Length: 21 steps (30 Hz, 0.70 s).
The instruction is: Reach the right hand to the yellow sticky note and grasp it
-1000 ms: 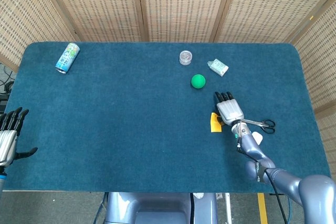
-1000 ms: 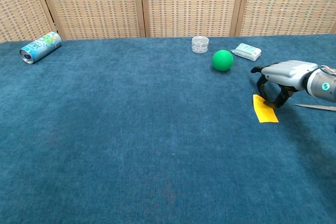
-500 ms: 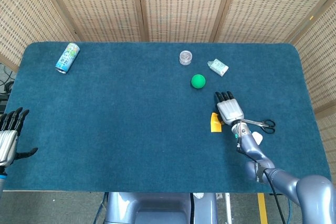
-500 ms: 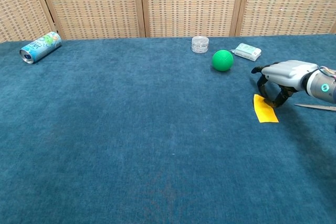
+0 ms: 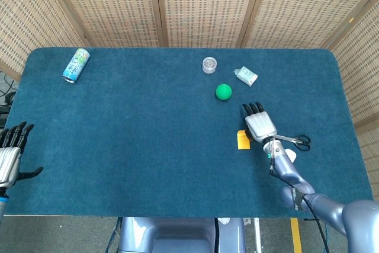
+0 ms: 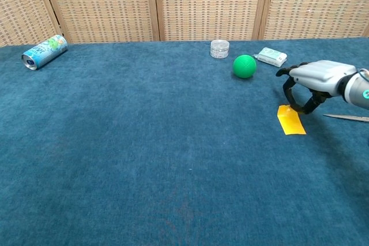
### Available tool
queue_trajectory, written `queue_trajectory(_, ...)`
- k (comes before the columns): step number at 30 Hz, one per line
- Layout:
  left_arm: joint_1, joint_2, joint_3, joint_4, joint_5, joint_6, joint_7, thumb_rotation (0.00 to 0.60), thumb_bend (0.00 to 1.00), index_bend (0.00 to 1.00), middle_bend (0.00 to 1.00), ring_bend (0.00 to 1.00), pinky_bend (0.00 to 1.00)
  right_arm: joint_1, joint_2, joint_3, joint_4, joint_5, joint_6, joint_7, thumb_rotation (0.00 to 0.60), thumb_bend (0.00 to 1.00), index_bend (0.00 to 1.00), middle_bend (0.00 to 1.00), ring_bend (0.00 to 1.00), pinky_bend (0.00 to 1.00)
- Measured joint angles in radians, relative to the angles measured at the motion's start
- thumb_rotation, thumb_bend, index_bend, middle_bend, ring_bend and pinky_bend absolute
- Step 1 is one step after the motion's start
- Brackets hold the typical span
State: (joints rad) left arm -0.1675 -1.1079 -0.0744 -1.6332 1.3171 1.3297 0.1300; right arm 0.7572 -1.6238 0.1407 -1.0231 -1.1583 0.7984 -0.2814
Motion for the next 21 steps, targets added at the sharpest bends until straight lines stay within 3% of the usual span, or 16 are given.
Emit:
queue_trajectory(4, 0.0, 0.002, 0.003, -0.005, 0.005, 0.001, 0.001, 0.6, 0.01, 0.0, 0.0, 0.0, 0.0, -0.033, 0.097, -0.028, -0.149, -0.096, 0.08, 0.036, 0.6, 0.62, 0.69, 0.08, 0.0, 0.0)
queue_trajectory(11, 0.007, 0.004, 0.013, -0.012, 0.028, 0.017, -0.001, 0.6, 0.01, 0.0, 0.0, 0.0, 0.0, -0.139, 0.329, -0.136, -0.441, -0.394, 0.345, 0.09, 0.6, 0.62, 0.69, 0.09, 0.0, 0.0)
queue_trajectory(18, 0.018, 0.005, 0.024, -0.014, 0.053, 0.037, -0.007, 0.6, 0.01, 0.0, 0.0, 0.0, 0.0, -0.265, 0.479, -0.251, -0.551, -0.649, 0.598, 0.086, 0.6, 0.61, 0.69, 0.11, 0.0, 0.0)
queue_trajectory(20, 0.021, 0.007, 0.025, -0.015, 0.058, 0.041, -0.011, 0.6, 0.01, 0.0, 0.0, 0.0, 0.0, -0.296, 0.504, -0.263, -0.561, -0.685, 0.658, 0.076, 0.6, 0.58, 0.6, 0.1, 0.0, 0.0)
queue_trajectory(21, 0.022, 0.008, 0.026, -0.015, 0.06, 0.043, -0.014, 0.6, 0.01, 0.0, 0.0, 0.0, 0.0, -0.308, 0.511, -0.265, -0.564, -0.694, 0.68, 0.073, 0.6, 0.51, 0.48, 0.08, 0.0, 0.0)
